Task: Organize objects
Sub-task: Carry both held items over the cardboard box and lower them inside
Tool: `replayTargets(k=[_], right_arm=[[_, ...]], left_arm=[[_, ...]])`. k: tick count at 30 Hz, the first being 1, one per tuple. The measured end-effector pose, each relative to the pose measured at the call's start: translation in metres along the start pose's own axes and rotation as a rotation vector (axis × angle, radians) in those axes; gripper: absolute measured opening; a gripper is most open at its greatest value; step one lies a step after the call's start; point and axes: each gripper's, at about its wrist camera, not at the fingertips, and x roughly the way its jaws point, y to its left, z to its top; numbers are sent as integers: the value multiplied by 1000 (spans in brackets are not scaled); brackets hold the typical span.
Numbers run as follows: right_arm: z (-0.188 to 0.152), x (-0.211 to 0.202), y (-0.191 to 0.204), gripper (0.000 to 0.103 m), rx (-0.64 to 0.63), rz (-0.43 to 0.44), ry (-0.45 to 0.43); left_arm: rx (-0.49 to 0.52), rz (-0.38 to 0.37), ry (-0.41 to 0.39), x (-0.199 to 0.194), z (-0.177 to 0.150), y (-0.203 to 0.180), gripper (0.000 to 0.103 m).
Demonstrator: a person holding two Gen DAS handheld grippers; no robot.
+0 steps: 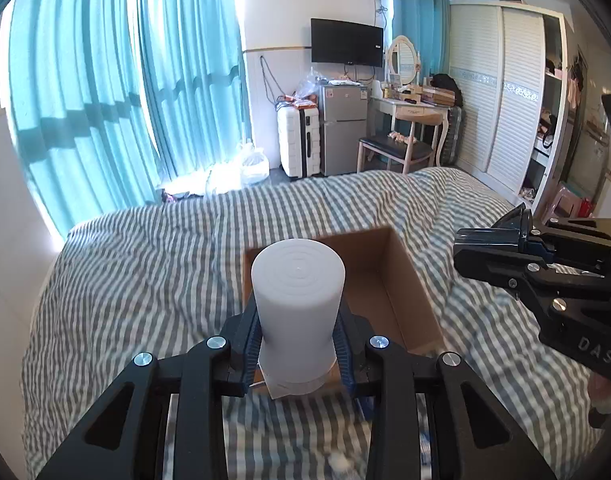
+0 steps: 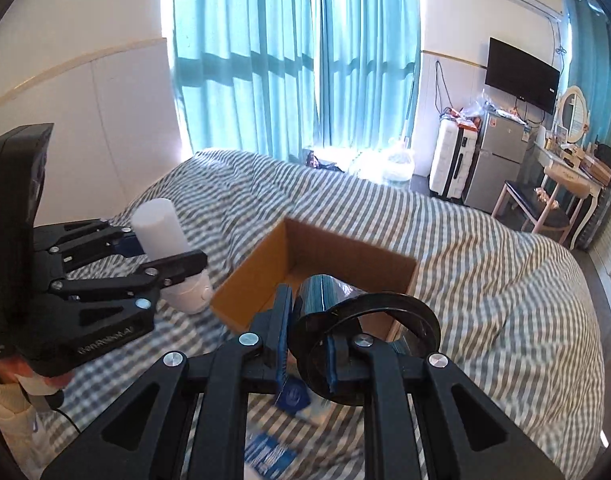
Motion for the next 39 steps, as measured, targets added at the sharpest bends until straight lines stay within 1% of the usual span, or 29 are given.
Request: replayTargets(k=[3,6,9,12,18,21,24,28,30,32,33,34,35,36,37,38,39], right_arm=[[22,18,-8,14,-2,8,0],[39,42,-18,14,9,18,15],[49,71,-31,14,42,43,43],[51,104,-41,14,71,62,89],[37,168,-61,14,126,87,196],[20,192,-66,14,125,68,249],[9,207,-69,14,135,80,285],[1,217,-66,14,101,61,314],[-5,219,-64,14,92,57,324],[-7,215,-68,14,113,57,322],[-6,214,-69,16,119,59,321],[-6,211,-70,24,121,61,317],[-5,207,-71,31,122,61,308],[-4,201,-72,41,125,52,299],[-2,194,-73,47,131,41,290],[2,190,-73,51,137,39,281],[5,182,-74,60,149,44,268]], left_arm=[[13,-5,-5,18,18,1,32],[17,-1,7,44,33,5,32],[9,-8,32,69,36,8,32],[-5,-22,78,100,33,13,32],[-16,-39,170,152,7,18,32],[-1,-47,184,166,-3,17,32],[3,-58,199,174,-10,16,32],[14,-73,215,180,-15,13,32],[14,-75,220,183,-17,13,32],[8,-70,223,185,-17,14,34],[-6,-78,228,185,-18,15,35],[-26,-96,237,184,-17,16,36],[-34,-97,244,183,-16,16,47],[-35,-79,243,179,-15,16,52],[-33,-64,238,176,-12,15,54],[-31,-64,232,170,-11,15,63],[-33,-71,227,165,-10,14,73]])
